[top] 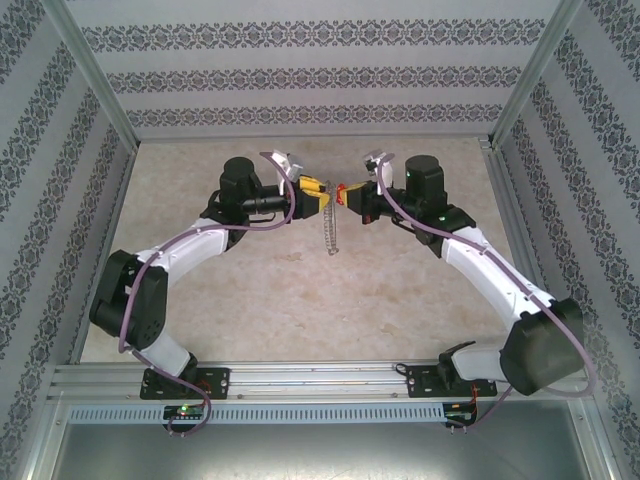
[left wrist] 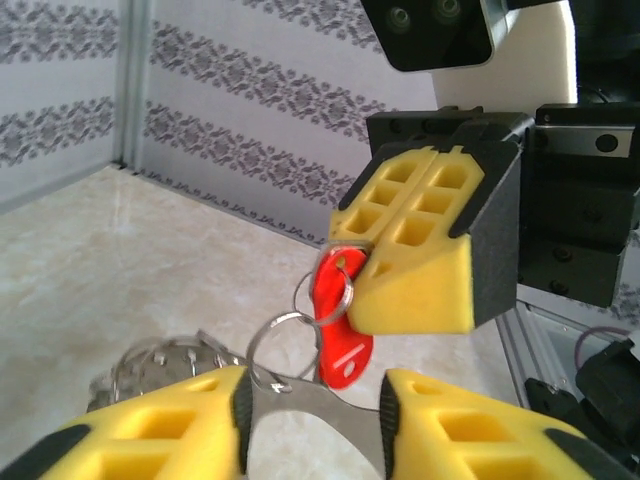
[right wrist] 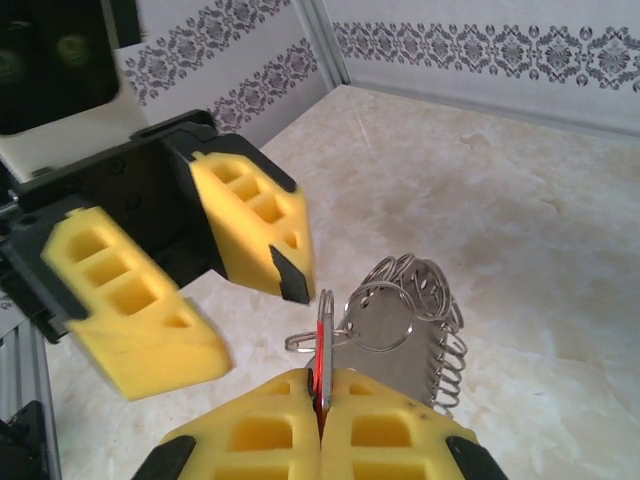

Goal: Put the keys on the keyring

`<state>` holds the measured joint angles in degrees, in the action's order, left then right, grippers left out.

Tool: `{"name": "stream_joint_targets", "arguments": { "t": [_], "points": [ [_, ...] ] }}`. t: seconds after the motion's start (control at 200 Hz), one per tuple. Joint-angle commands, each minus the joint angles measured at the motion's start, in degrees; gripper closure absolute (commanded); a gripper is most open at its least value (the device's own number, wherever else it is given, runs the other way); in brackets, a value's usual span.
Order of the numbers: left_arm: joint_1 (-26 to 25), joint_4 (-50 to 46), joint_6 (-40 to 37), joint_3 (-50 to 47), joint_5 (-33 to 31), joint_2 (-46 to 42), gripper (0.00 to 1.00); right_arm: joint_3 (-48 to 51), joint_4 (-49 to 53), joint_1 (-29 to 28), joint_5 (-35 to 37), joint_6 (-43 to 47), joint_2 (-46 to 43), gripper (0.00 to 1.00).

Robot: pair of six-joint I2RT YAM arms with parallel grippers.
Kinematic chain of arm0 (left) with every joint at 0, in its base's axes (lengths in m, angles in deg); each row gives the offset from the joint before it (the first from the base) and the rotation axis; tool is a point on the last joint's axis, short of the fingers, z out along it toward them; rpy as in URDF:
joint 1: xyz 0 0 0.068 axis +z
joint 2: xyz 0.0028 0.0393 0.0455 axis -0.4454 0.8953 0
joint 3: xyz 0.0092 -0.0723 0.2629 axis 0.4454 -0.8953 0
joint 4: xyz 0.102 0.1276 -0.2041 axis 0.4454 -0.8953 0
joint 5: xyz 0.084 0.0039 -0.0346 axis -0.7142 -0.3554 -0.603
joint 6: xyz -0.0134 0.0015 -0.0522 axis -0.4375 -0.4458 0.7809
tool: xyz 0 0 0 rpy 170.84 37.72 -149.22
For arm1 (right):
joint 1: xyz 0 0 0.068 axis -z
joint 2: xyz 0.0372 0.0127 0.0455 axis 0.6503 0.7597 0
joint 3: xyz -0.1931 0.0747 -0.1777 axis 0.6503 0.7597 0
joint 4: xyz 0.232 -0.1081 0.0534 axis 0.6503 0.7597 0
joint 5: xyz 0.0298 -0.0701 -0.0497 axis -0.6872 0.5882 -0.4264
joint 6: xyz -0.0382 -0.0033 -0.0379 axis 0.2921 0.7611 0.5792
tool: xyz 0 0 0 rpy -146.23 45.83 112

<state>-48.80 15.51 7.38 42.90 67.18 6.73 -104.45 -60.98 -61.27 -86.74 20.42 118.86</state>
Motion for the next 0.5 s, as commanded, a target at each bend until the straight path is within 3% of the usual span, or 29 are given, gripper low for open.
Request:
{"name": "stream_joint_targets", "arguments": {
  "t": [0.0,0.105,0.315,0.495],
  "points": [
    [1.0,0.4,-1.0,-1.9,-5.9,-3.8,0.57,-2.8,-0.3,0.7,0.6,0.0,2.5,1.0],
    [1.6,-0.9,-1.4,-3.0,-8.4,-5.1,0.5,-4.5,-1.3,0.7,0.3,-0.6,5.4,1.0],
    [2.1,-4.9,-2.4,-3.9,-17.7,-7.3,0.48,-10.7,-2.5,0.8,-1.0,-1.7,13.6,1.0],
    [3.5,-3.0,-1.4,-7.1,-25.3,-9.4,0.46,-19.3,-2.3,1.3,-1.6,-2.4,23.4,1.0]
  ]
}}
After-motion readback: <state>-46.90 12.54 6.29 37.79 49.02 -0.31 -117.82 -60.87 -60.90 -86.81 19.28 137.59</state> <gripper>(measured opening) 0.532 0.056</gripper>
